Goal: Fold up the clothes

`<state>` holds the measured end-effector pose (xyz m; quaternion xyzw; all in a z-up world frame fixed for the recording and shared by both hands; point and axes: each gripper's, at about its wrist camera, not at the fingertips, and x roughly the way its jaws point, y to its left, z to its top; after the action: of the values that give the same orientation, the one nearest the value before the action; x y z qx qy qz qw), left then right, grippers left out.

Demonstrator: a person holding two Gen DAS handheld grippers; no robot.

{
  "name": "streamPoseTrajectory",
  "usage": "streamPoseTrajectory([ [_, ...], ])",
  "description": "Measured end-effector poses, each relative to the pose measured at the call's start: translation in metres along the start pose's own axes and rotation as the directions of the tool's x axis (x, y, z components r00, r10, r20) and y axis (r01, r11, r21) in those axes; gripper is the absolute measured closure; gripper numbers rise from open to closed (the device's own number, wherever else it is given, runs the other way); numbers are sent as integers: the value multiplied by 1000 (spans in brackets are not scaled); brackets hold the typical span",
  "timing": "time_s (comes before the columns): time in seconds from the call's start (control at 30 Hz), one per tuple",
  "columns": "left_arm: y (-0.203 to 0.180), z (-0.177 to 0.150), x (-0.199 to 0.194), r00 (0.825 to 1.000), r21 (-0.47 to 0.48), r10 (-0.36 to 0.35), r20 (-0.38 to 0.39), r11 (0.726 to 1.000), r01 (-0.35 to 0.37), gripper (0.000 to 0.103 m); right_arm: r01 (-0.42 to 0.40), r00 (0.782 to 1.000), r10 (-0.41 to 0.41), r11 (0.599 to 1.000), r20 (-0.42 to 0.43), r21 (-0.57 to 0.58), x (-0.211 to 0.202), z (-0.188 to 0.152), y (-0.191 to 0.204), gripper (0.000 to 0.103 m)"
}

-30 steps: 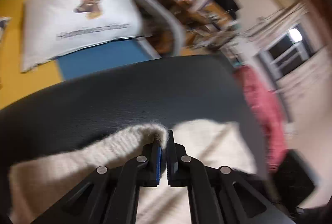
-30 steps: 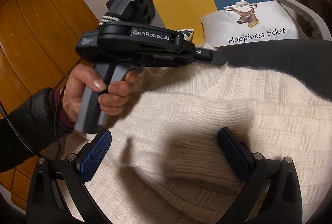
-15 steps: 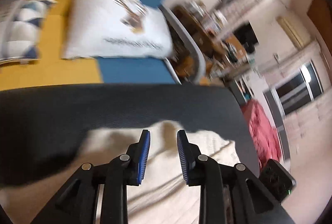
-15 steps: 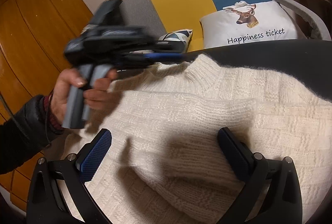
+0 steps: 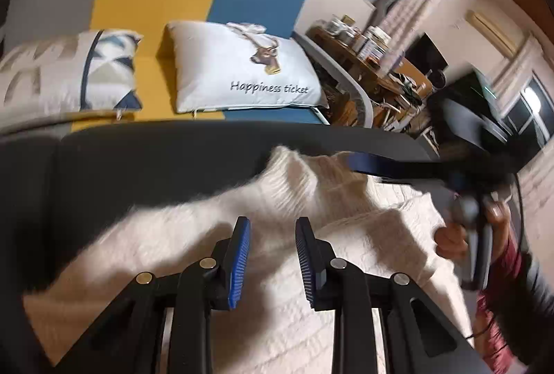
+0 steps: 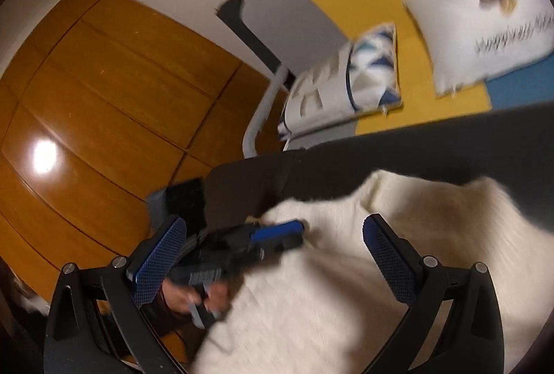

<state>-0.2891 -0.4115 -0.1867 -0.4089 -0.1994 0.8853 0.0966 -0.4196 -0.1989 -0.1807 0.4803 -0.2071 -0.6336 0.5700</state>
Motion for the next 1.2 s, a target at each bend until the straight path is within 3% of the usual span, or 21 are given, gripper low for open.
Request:
streamPoseTrajectory([
  [0.13,-2,-8,16,998,21,-38,-40,999,39,77,-10,994,22,993,-106,116,44,20,-26,0],
  [0.2,0,-10,17,998,18,-56,-32,998,57,76,-23,987,41,993,-155,112,58,20,-26,0],
  [0.37,12,-10,19,996,-61,-82,-18,995,80,77,-92,984,105,991,-145,98,74,33,-19,0],
  [0.47,8,-12,19,998,-41,-66,-15,997,65,77,-58,991,69,994,-112,93,83,45,-18,0],
  [0.57,10,-13,18,997,-50,-82,-13,995,81,77,91,988,-78,991,-136,95,88,44,-28,0],
  [0.7,14,-14,16,993,-76,-116,-3,990,116,76,49,993,-44,998,-107,45,59,41,-14,0],
  [0.83,15,-13,16,992,-82,-123,3,989,122,76,79,988,-69,994,-136,69,43,39,-27,0],
  [0.93,16,-14,15,992,-86,-128,12,988,128,76,25,980,-4,994,-197,106,57,37,-36,0],
  [1.03,18,-14,14,990,-93,-138,24,986,140,76,10,962,4,999,-272,51,83,34,-24,0],
  [1.1,17,-14,15,991,-93,-130,18,987,131,76,-51,963,65,997,-260,61,93,36,-18,0],
  [1.2,15,-14,17,995,-84,-104,6,991,104,76,-96,979,111,991,-170,89,96,41,-18,0],
])
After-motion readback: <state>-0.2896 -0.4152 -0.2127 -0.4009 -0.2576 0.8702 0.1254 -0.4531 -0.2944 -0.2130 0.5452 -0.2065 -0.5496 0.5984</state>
